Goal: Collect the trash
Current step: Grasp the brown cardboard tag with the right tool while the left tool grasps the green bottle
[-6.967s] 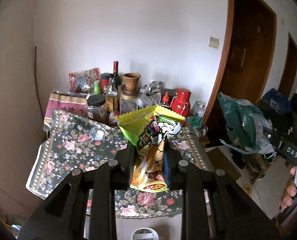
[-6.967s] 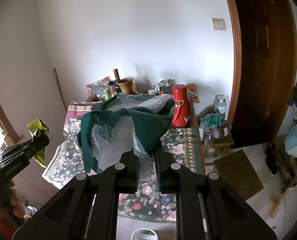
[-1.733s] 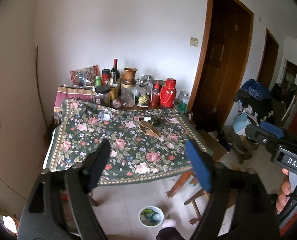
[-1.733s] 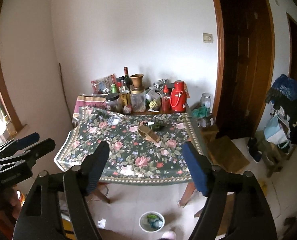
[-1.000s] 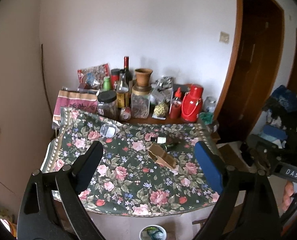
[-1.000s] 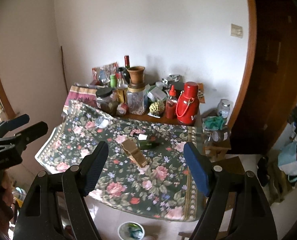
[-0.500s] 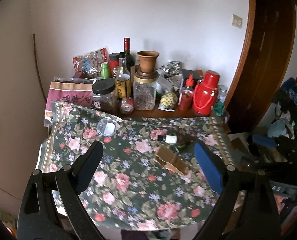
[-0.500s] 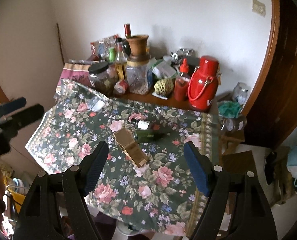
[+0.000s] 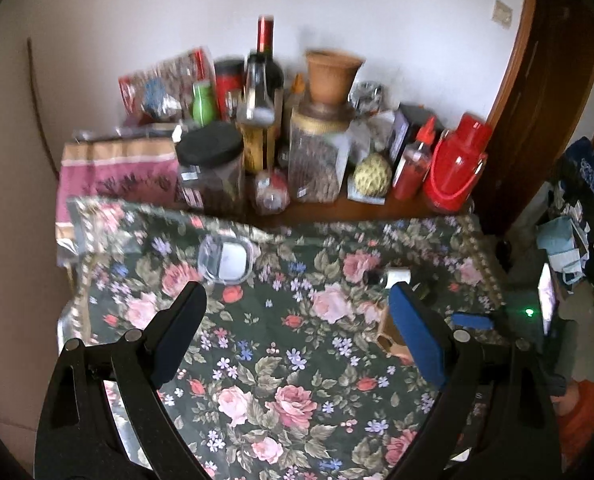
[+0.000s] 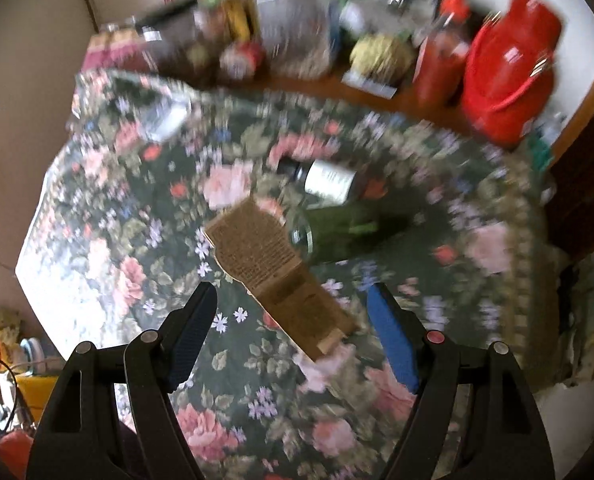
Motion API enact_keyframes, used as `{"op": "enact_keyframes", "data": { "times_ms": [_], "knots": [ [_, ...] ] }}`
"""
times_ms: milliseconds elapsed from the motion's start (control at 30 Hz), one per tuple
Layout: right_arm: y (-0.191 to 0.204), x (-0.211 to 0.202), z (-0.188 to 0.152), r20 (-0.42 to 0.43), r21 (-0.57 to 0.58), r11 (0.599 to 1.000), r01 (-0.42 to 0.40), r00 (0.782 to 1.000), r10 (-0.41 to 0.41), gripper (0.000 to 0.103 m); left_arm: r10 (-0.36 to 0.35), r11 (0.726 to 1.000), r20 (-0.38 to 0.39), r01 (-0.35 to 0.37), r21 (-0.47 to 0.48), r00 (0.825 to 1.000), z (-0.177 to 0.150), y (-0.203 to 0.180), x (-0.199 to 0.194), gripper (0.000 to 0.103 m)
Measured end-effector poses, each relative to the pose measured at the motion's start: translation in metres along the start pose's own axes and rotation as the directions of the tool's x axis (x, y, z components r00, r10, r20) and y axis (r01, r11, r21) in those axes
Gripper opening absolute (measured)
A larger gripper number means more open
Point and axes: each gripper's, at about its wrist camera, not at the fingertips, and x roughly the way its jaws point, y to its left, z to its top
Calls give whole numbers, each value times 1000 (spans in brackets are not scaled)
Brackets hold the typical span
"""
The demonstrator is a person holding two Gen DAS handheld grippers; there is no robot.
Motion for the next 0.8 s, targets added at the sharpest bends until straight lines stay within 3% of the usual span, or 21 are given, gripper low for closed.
{"op": "enact_keyframes", "data": {
  "times_ms": [200, 267, 300, 333, 600, 800],
  "knots": [
    [-3, 33, 4, -62, 20, 998, -59, 996, 60, 74, -28, 999, -87, 26, -18, 996, -11, 7, 40, 93],
    [-3, 36, 3, -63, 26, 997, -73, 995, 74, 58, -32, 999, -105, 30, -17, 994, -15, 7, 47, 93],
    [-3, 37, 3, -68, 25, 996, -82, 994, 84, 46, -32, 999, -114, 31, -13, 993, -16, 6, 50, 93],
    [-2, 38, 3, -77, 25, 996, -89, 993, 90, 41, -31, 999, -118, 31, -8, 992, -17, 4, 51, 93],
    [-4, -3, -19, 6, 68, 987, -146, 989, 146, 37, -51, 998, -150, 57, 40, 987, -18, -19, 63, 93],
    [-32, -49, -43, 66, 151, 986, -77, 996, 67, 37, -158, 978, -221, 184, 102, 962, -14, -66, 92, 93]
  ]
}}
